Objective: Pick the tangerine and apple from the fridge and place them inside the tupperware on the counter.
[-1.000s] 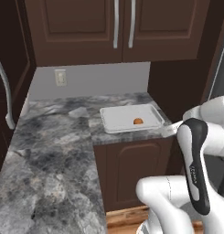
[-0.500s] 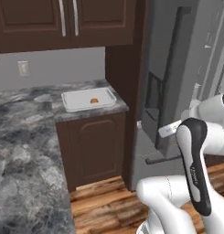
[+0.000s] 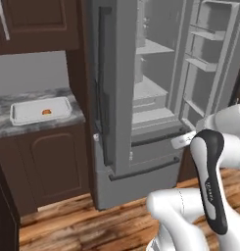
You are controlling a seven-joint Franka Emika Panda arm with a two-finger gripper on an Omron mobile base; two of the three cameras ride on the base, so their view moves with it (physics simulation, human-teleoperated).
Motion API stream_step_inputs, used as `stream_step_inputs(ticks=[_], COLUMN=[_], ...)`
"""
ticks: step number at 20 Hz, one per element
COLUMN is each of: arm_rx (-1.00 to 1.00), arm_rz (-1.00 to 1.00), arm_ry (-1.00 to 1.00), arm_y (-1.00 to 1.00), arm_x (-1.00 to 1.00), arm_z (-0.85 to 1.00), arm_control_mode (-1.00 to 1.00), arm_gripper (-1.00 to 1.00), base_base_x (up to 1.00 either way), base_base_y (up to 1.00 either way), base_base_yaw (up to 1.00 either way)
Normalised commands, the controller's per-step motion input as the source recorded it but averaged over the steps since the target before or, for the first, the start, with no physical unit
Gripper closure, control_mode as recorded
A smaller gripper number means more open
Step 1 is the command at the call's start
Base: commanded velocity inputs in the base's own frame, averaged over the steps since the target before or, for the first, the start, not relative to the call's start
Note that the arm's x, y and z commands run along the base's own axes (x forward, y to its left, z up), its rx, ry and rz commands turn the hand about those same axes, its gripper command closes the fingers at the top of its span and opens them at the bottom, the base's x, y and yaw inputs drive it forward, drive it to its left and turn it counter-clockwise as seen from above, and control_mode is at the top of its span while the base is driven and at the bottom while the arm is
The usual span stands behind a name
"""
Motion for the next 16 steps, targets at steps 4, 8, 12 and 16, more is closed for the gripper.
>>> stream_step_inputs(ticks=[4,8,12,16], arm_rx=[0.00,0.00,0.00,0.00], arm_rz=[0.00,0.00,0.00,0.00], arm_ry=[0.00,0.00,0.00,0.00], arm_y=[0.00,0.00,0.00,0.00], arm_x=[0.00,0.00,0.00,0.00], arm_z=[0.00,0.00,0.00,0.00], arm_control_mode=[1.00,1.00,1.00,1.00], arm_gripper=[-1.00,-1.00,-1.00,-1.00], base_base_x=[0.61,0.82,0.81,0.54], base_base_y=[-0.69,-0.48,-0.34,-0.21], base_base_yaw=[0.00,0.07,0.26,0.30])
